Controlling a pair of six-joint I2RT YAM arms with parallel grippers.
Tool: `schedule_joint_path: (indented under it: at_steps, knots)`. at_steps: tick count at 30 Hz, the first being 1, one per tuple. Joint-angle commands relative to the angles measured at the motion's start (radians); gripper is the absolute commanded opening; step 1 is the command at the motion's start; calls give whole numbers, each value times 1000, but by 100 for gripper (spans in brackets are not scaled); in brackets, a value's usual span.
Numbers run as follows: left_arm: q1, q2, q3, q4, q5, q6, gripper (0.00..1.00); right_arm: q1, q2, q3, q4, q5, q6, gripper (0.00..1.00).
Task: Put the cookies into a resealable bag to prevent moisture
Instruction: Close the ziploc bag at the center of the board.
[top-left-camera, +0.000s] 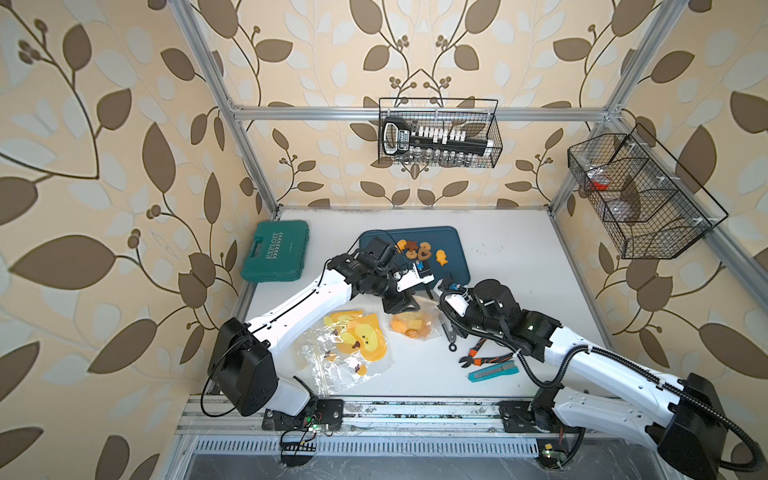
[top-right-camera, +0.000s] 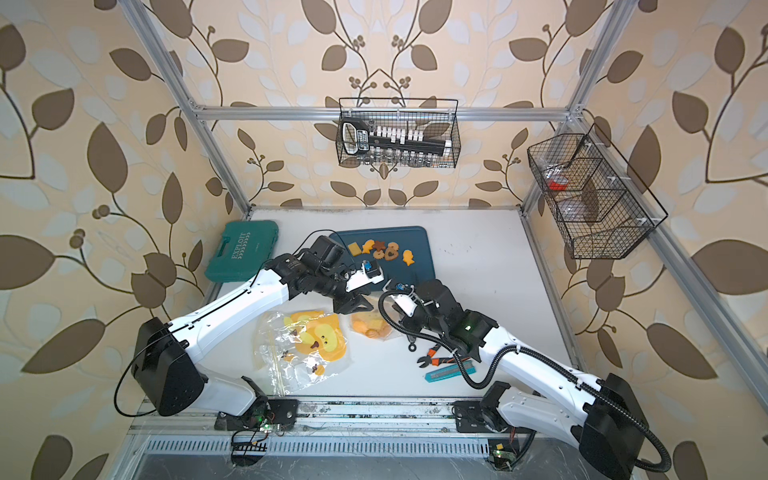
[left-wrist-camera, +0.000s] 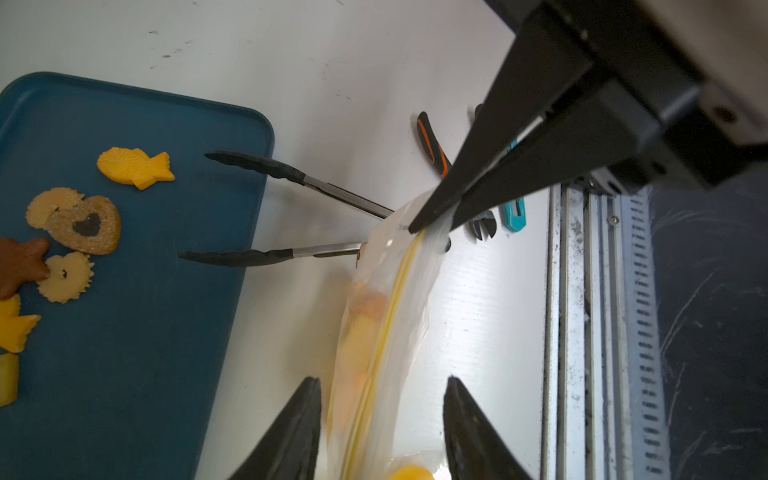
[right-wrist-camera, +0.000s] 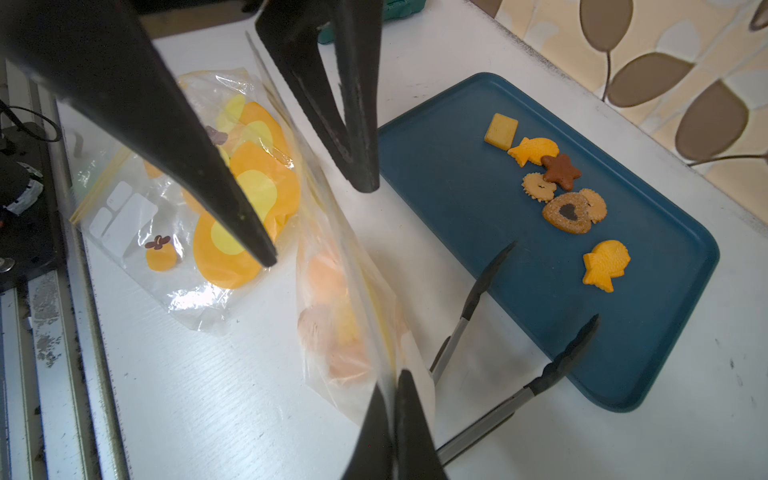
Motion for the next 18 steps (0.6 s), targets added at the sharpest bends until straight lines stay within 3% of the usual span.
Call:
schedule_joint_path:
  at_steps: [1,7,11,12,13,17,18]
  knots:
    - [-9,-16,33,10,-21,4,41,-6,-8,-17,21,-17,7,0]
    - [-35,34,51,-16,-65,25,40,-12,-7,-19,29,-23,13,0]
    - [-46,49,70,-16,-86,26,24,-13,-5,-21,31,-22,12,0]
    - [-46,48,73,-16,-88,25,16,-13,-5,-22,31,-23,12,0]
    - [-46,44,74,-15,-86,23,0,-14,-7,-24,32,-23,13,0]
    - [-46,11,51,-3,-86,23,4,-19,-10,-31,35,-21,18,0]
    - [-46,1,42,1,-100,20,35,-20,-10,-32,35,-22,18,0]
